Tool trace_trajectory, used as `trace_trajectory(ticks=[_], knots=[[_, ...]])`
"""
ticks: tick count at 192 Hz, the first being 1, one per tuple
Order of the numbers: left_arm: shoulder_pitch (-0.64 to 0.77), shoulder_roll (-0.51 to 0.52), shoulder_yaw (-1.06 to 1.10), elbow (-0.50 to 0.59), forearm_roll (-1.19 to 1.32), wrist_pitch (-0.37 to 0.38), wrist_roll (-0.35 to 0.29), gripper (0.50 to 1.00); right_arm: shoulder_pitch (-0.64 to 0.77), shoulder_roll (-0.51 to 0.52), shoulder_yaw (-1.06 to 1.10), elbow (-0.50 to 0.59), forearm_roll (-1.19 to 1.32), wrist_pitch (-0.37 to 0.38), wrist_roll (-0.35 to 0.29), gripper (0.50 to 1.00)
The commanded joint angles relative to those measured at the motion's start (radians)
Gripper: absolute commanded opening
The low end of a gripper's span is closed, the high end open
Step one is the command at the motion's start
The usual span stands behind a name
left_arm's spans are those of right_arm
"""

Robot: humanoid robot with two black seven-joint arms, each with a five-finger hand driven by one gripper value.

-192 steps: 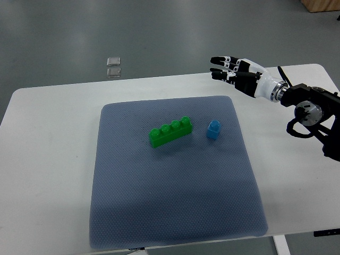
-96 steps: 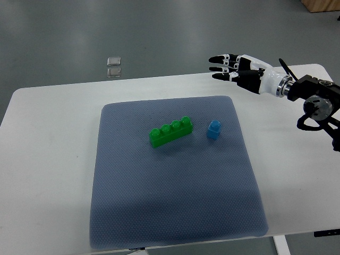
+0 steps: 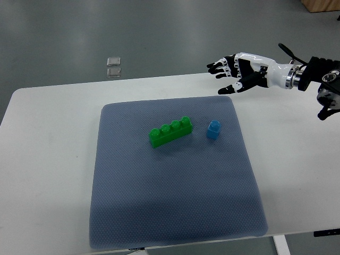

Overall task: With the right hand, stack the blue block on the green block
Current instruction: 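Move the right hand down toward the small blue block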

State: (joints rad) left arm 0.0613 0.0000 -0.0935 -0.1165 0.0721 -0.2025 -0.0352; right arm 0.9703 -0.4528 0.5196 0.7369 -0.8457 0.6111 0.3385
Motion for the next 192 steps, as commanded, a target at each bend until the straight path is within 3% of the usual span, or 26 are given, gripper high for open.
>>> trace_trajectory(ticks=[1,23,37,38,40,77,130,192], knots=[[0.000,0.000,0.000,0.000,0.000,0.000,0.000,1.000,0.010,-0.017,-0.003,0.030,-0.153,0.000,0.066,0.915],[0.000,0.000,0.000,0.000,0.000,0.000,0.000,1.000,0.010,-0.029,-0.001,0.072,-0.348,-0.011,0.149,0.913],[0.000,0.000,0.000,0.000,0.000,0.000,0.000,1.000,0.010,-0.029,-0.004,0.076,-0.381,-0.034,0.159,0.913],[0.000,0.000,0.000,0.000,0.000,0.000,0.000,1.000,0.010,-0.027,-0.019,0.088,-0.465,-0.100,0.181,0.913],[0.000,0.000,0.000,0.000,0.000,0.000,0.000,1.000,0.008,-0.027,-0.021,0.091,-0.483,-0.114,0.185,0.913],[0.000,0.000,0.000,0.000,0.000,0.000,0.000,1.000,0.007,-0.021,-0.108,0.102,-0.676,-0.295,0.232,0.911],[0.000,0.000,0.000,0.000,0.000,0.000,0.000,1.000,0.024,-0.004,-0.325,0.107,-0.696,-0.528,0.220,0.909],[0.000,0.000,0.000,0.000,0.000,0.000,0.000,1.000,0.016,0.020,-0.331,0.105,-0.691,-0.571,0.145,0.909]])
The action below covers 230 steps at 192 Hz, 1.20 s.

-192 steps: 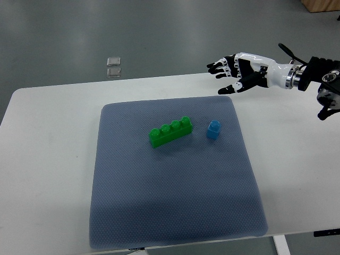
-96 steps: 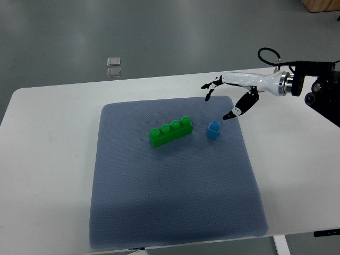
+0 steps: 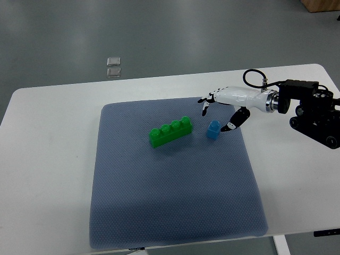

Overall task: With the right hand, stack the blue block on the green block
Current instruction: 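Move the right hand down toward the small blue block, then close the right hand fingers around the blue block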

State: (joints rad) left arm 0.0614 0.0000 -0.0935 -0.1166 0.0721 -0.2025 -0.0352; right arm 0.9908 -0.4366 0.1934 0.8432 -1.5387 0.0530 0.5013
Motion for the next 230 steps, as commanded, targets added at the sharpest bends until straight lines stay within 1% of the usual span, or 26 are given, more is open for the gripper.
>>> trace_trajectory(ticks=[1,28,62,76,81,93,193,208,214,221,230], knots=[[0.000,0.000,0.000,0.000,0.000,0.000,0.000,1.000,-0.006,0.004,-0.005,-0.001,0.002,-0.015,-0.018,0.909],[0.000,0.000,0.000,0.000,0.000,0.000,0.000,1.000,-0.008,0.016,-0.023,-0.007,0.000,-0.015,-0.046,0.905],[0.000,0.000,0.000,0.000,0.000,0.000,0.000,1.000,-0.008,0.019,-0.055,-0.007,-0.001,-0.024,-0.047,0.897],[0.000,0.000,0.000,0.000,0.000,0.000,0.000,1.000,-0.008,0.024,-0.055,-0.012,-0.003,-0.025,-0.050,0.868],[0.000,0.000,0.000,0.000,0.000,0.000,0.000,1.000,-0.008,0.024,-0.055,-0.012,-0.003,-0.025,-0.052,0.866],[0.000,0.000,0.000,0.000,0.000,0.000,0.000,1.000,-0.008,0.026,-0.055,-0.012,-0.003,-0.027,-0.052,0.834],[0.000,0.000,0.000,0.000,0.000,0.000,0.000,1.000,-0.021,0.033,-0.057,-0.013,-0.003,-0.036,-0.053,0.834],[0.000,0.000,0.000,0.000,0.000,0.000,0.000,1.000,-0.021,0.033,-0.058,-0.013,-0.003,-0.036,-0.053,0.829],[0.000,0.000,0.000,0.000,0.000,0.000,0.000,1.000,-0.021,0.033,-0.058,-0.013,-0.003,-0.035,-0.053,0.823],[0.000,0.000,0.000,0.000,0.000,0.000,0.000,1.000,-0.021,0.033,-0.063,-0.013,-0.004,-0.035,-0.053,0.803],[0.000,0.000,0.000,0.000,0.000,0.000,0.000,1.000,-0.021,0.033,-0.063,-0.013,-0.004,-0.035,-0.053,0.803]])
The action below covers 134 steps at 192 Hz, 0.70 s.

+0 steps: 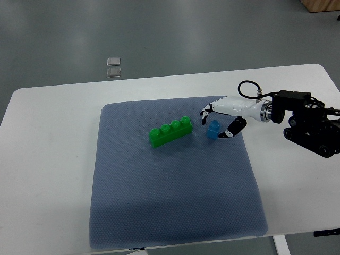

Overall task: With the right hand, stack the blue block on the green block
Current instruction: 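Close the right hand fingers around the blue block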

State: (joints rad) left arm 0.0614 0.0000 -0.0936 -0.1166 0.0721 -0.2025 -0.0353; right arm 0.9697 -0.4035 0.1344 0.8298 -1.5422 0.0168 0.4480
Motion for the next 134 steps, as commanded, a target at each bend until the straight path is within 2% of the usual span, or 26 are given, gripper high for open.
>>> trace_trajectory(ticks=[1,2,12,134], knots=[[0.000,0.000,0.000,0.000,0.000,0.000,0.000,1.000,0.000,0.000,-0.004,0.000,-0.001,0.002,0.000,0.803],[0.000,0.000,0.000,0.000,0.000,0.000,0.000,1.000,0.000,0.003,-0.015,0.000,-0.001,0.000,0.000,0.785],[0.000,0.000,0.000,0.000,0.000,0.000,0.000,1.000,0.001,0.003,-0.018,0.000,-0.001,0.000,0.000,0.766],[0.000,0.000,0.000,0.000,0.000,0.000,0.000,1.000,0.000,0.009,-0.021,-0.014,-0.002,0.003,0.000,0.727]])
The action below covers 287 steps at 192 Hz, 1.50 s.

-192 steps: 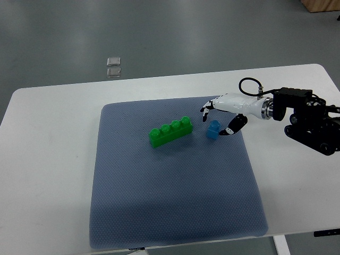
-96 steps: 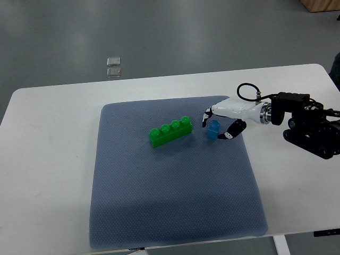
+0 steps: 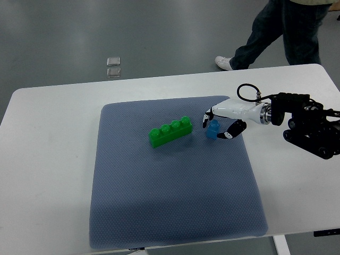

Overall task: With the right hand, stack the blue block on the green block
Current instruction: 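Close the right hand fingers around the blue block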

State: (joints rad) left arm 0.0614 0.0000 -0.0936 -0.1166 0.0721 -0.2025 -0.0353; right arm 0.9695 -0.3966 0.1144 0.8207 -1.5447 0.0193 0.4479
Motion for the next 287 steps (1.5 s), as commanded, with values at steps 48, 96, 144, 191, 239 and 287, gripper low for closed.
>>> trace_trajectory(ticks=[48,96,144,191,239,287], knots=[[0.000,0.000,0.000,0.000,0.000,0.000,0.000,1.000,0.001,0.002,-0.001,-0.014,0.000,-0.001,0.000,0.727],[0.000,0.000,0.000,0.000,0.000,0.000,0.000,1.000,0.000,0.002,-0.004,-0.014,0.000,-0.001,0.000,0.725],[0.000,0.000,0.000,0.000,0.000,0.000,0.000,1.000,0.001,0.001,-0.015,-0.014,-0.002,-0.002,0.002,0.644],[0.000,0.000,0.000,0.000,0.000,0.000,0.000,1.000,0.001,-0.001,-0.013,-0.012,-0.008,-0.002,0.002,0.617],[0.000,0.000,0.000,0.000,0.000,0.000,0.000,1.000,0.011,-0.013,-0.002,-0.012,-0.009,-0.004,0.005,0.617],[0.000,0.000,0.000,0.000,0.000,0.000,0.000,1.000,0.012,-0.016,0.001,-0.006,-0.009,-0.004,0.011,0.521]])
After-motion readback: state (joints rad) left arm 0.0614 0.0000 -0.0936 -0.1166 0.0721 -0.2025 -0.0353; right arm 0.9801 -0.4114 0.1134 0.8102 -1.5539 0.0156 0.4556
